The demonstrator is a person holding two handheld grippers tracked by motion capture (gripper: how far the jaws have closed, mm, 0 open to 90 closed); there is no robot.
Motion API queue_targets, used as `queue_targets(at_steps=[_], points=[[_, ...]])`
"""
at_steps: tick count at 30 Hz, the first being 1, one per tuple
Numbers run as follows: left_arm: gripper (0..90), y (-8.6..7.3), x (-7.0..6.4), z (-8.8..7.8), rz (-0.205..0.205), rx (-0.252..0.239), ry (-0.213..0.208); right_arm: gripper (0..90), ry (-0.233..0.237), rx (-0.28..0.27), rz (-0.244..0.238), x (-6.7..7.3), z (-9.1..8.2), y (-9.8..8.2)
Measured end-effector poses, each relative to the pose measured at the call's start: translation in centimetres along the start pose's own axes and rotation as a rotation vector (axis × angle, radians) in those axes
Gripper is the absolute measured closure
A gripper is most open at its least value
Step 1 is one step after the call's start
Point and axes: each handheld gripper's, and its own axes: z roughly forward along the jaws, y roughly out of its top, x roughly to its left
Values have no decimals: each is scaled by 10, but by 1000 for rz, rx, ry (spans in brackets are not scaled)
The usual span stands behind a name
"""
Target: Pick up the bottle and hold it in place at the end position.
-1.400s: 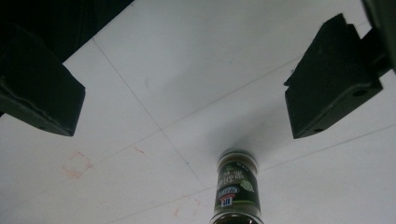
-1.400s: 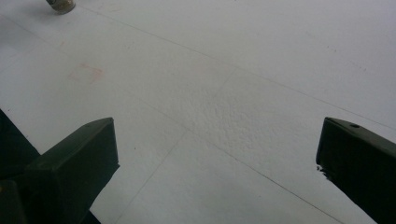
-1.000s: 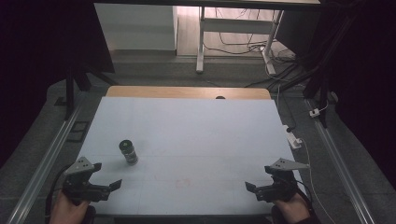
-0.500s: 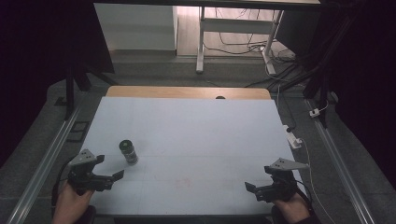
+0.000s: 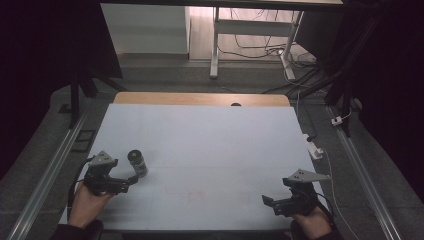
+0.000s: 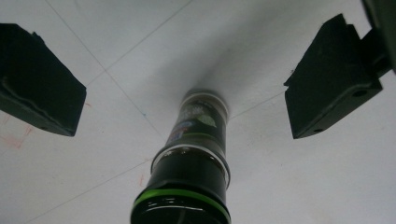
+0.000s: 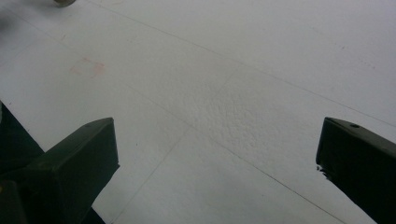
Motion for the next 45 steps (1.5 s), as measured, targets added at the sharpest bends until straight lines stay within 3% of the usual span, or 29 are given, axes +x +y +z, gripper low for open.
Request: queue_targets(at_steps=[7, 17, 24, 25, 26, 29, 35, 39, 45], points=[[0, 2, 10, 8, 7, 2, -34, 0, 5, 3, 2, 0, 1, 0], [24, 7, 16, 29, 44, 53, -64, 0, 5, 4, 1, 0, 1, 0], [173, 9, 15, 34, 86, 66, -49, 0, 3, 3, -2, 0, 1, 0], [249, 9, 15, 33, 86, 61, -55, 0, 3, 2, -5, 0, 1, 0], [249, 9, 16, 33, 87, 60, -61, 0, 3, 2, -5, 0, 1, 0], [378, 9, 16, 33, 103, 58, -70, 0, 2, 0, -7, 0, 1, 0], [462, 10, 14, 36, 135, 73, -80, 0, 1, 2, -6, 1, 1, 0], [519, 11, 15, 35, 133, 64, -71, 0, 2, 4, -6, 1, 1, 0], [522, 11, 17, 37, 134, 61, -82, 0, 1, 5, -9, 1, 1, 0]])
